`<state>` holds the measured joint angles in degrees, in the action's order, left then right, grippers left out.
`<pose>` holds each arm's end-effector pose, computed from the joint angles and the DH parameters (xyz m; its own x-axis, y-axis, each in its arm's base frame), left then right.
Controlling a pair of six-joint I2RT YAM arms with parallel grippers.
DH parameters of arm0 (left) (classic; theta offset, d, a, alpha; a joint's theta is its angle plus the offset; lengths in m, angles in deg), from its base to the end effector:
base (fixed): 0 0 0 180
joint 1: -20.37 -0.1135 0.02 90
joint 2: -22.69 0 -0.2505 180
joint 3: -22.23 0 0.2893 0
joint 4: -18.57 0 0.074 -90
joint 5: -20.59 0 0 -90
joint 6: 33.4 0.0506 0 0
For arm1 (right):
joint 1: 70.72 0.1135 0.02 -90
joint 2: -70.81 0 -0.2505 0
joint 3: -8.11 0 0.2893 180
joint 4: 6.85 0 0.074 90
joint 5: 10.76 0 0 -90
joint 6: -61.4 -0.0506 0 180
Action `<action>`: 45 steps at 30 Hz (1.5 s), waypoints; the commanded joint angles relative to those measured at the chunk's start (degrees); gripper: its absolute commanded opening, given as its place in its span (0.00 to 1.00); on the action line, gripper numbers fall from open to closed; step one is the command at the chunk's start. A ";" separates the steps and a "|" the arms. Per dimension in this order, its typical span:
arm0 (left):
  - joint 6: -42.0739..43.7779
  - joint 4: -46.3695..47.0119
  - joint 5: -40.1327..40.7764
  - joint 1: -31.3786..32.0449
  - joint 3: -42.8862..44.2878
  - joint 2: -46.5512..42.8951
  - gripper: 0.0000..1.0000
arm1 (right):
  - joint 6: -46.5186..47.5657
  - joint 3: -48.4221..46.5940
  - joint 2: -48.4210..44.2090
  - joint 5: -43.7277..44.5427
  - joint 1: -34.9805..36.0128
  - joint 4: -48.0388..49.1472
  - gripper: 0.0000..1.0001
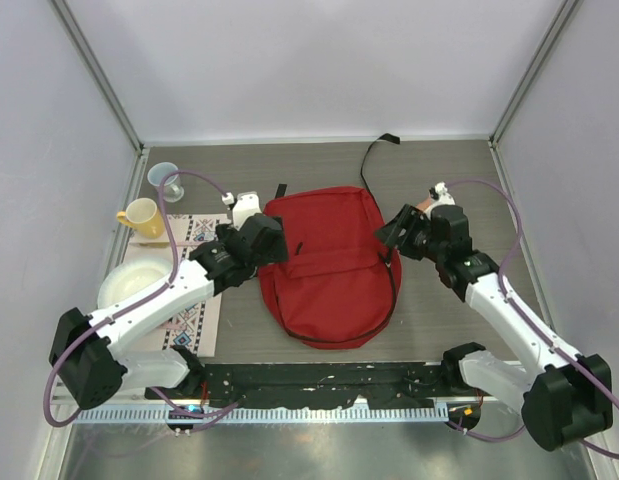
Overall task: Pack the student bag
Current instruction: Pick up the personal item from the center of the board.
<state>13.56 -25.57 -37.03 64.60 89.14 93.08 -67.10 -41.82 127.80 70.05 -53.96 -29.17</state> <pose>0.2363 -0.1922 0.2457 -0.6124 -0.2083 -0.7626 -0.1198 0.9780 -0.1709 0.2645 0.0881 0.2272 -0.6278 0.4527 -0.6332 -0.0346 0.7964 0.6038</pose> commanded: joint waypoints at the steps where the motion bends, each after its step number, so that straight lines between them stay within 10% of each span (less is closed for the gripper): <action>1: 0.59 0.78 0.94 -0.28 0.61 -2.10 1.00 | 6.06 -6.95 4.96 -2.84 -0.06 -1.69 0.66; 19: 1.47 2.63 -3.46 -0.28 -0.44 -3.16 1.00 | 12.83 -21.90 27.20 -1.36 13.57 -4.59 0.66; 32: 2.70 4.39 -6.19 -0.28 1.05 0.01 0.99 | 11.88 -13.90 13.68 11.01 15.06 -4.42 0.74; 45: 2.62 4.38 -6.01 -0.28 0.61 -2.71 0.99 | 6.60 -12.58 9.36 12.72 -14.36 -7.32 0.92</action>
<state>16.27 -23.43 -43.74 64.60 89.38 93.43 -58.09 -55.08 136.41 83.84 -60.02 -36.27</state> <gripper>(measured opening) 0.994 0.920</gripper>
